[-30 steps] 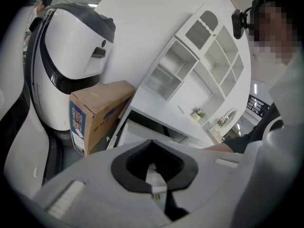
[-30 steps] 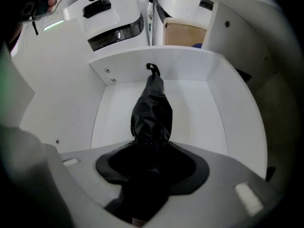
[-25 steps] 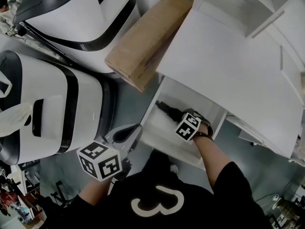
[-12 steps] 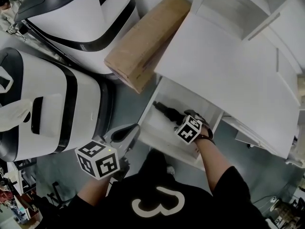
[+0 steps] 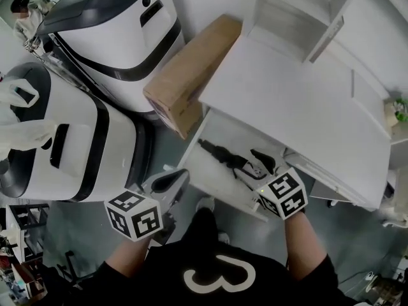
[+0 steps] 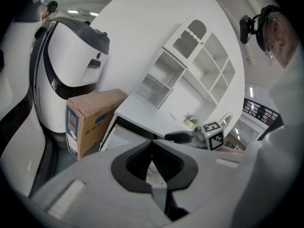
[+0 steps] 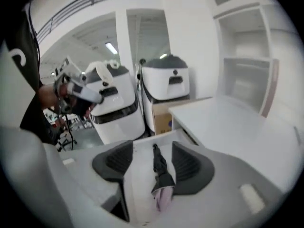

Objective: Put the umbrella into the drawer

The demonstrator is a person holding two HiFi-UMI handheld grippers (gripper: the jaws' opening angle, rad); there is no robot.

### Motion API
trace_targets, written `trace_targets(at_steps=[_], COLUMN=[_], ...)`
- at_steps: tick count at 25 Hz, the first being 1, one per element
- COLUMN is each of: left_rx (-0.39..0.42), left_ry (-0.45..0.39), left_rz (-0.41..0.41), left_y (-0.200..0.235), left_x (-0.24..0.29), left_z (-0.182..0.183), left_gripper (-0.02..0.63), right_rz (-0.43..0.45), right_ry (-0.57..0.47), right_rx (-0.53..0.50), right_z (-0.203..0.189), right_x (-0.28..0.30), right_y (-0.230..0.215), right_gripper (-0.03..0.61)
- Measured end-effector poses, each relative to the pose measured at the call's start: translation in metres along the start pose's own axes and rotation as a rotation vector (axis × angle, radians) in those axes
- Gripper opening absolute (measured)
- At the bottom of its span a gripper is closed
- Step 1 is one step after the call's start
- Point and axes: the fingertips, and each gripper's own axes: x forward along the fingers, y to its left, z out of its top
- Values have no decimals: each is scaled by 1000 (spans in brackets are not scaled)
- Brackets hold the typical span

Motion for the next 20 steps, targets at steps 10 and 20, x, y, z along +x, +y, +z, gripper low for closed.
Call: trace_targets(at_steps=[10,20], left_rx=[194,386], left_ry=[-101,-239], left_rz=[-88,-144], left_y=[-139,-246], left_x=[-50,-112], left_z=[-9,-4], left_gripper=[8,8], right_rz=[-14,46], right_ry=[-465,-597], right_rx=[85,95], right_z=[58,61], right_x=[-192,-294], right_y=[82,145], right_gripper=[3,3])
